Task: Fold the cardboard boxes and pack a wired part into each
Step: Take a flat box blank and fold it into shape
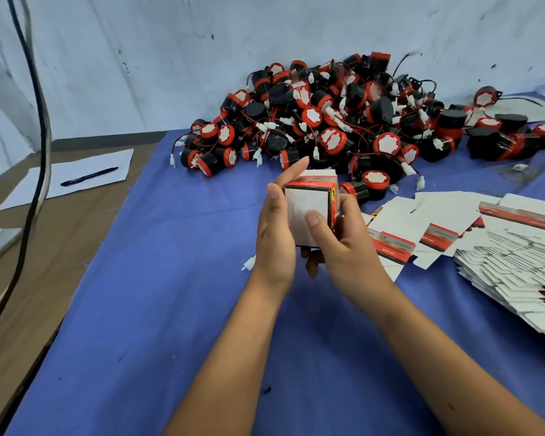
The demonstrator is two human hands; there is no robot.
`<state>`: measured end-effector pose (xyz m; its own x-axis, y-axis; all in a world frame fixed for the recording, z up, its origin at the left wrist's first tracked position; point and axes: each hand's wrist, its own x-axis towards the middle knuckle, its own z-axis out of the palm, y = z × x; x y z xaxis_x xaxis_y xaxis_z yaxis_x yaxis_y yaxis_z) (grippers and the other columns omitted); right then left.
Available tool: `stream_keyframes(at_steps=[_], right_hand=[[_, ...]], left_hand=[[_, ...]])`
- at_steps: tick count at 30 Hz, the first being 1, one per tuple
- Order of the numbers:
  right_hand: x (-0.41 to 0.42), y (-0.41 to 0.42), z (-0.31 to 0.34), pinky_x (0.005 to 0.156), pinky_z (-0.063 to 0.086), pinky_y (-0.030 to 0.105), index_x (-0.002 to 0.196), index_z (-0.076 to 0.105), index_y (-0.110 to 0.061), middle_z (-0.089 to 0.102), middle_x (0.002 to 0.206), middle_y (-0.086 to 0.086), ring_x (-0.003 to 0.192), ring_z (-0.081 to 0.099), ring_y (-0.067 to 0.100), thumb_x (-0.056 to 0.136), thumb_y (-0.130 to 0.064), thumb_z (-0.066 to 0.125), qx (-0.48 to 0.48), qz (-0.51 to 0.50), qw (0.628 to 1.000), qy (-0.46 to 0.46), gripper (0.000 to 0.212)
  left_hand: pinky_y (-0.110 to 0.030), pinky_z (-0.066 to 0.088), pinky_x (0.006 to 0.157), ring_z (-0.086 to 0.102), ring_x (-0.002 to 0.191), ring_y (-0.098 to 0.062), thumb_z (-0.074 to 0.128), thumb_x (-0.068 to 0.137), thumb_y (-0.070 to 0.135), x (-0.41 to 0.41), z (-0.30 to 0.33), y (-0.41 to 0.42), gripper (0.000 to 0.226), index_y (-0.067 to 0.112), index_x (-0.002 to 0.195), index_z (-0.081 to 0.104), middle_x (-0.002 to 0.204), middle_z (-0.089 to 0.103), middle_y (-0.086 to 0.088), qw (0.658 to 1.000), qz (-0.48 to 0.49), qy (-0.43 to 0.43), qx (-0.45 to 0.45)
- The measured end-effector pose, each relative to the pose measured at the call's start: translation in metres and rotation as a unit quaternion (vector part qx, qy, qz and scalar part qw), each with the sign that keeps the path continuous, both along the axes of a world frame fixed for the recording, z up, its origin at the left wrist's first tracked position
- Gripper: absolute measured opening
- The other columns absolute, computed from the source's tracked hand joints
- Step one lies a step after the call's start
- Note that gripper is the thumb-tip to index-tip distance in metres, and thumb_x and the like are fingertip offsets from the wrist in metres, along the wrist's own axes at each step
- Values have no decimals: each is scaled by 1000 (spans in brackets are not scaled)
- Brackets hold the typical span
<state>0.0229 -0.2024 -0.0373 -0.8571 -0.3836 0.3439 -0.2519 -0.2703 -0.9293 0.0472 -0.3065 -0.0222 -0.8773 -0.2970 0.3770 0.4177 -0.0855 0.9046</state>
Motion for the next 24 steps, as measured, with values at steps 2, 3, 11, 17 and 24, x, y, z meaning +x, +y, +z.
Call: stream_keyframes(at_steps=[2, 3, 11, 17, 24], right_hand=[[-1, -1, 0, 51, 58, 42, 114, 47, -21, 66, 99, 12, 77, 71, 31, 102, -30, 54, -4, -11, 1000, 4, 17], [-1, 0, 0, 53, 59, 44, 115, 47, -21, 67, 103, 9, 84, 72, 28, 103, -29, 52, -2, -13, 1000, 5, 15], [-8, 4, -4, 84, 56, 58, 122, 45, -14, 64, 113, 11, 104, 66, 26, 106, -16, 49, 100, -88, 991, 13, 16], [-7, 7, -6, 102, 42, 33, 125, 49, -30, 53, 118, -13, 124, 44, 16, 98, -45, 53, 203, -27, 975, 81, 31], [-16, 3, -7, 82, 36, 36, 102, 66, -17, 68, 102, -8, 107, 52, 24, 79, -18, 83, 341, -210, 827, 395, 28]], left_hand=[[-35, 60, 78, 70, 112, -27, 20, 106, 56, 1, 1, 2, 60, 28, 147, 53, 132, 68, -14, 1000, -27, -8, 4], [-31, 60, 80, 70, 113, -25, 21, 105, 55, 2, 1, 3, 61, 25, 148, 52, 132, 68, -14, 999, -32, -10, 2], [-55, 49, 109, 61, 130, -27, 23, 111, 41, -1, -5, 11, 47, 27, 141, 56, 139, 63, -9, 999, -3, -6, -52], [-55, 53, 104, 66, 121, -31, 28, 106, 51, -6, -9, -2, 52, 26, 137, 62, 133, 68, -10, 997, 64, -48, 9], [-32, 59, 85, 70, 110, -18, 68, 85, 58, -6, -6, -22, 50, 24, 121, 67, 117, 73, 3, 994, 59, -46, -76]])
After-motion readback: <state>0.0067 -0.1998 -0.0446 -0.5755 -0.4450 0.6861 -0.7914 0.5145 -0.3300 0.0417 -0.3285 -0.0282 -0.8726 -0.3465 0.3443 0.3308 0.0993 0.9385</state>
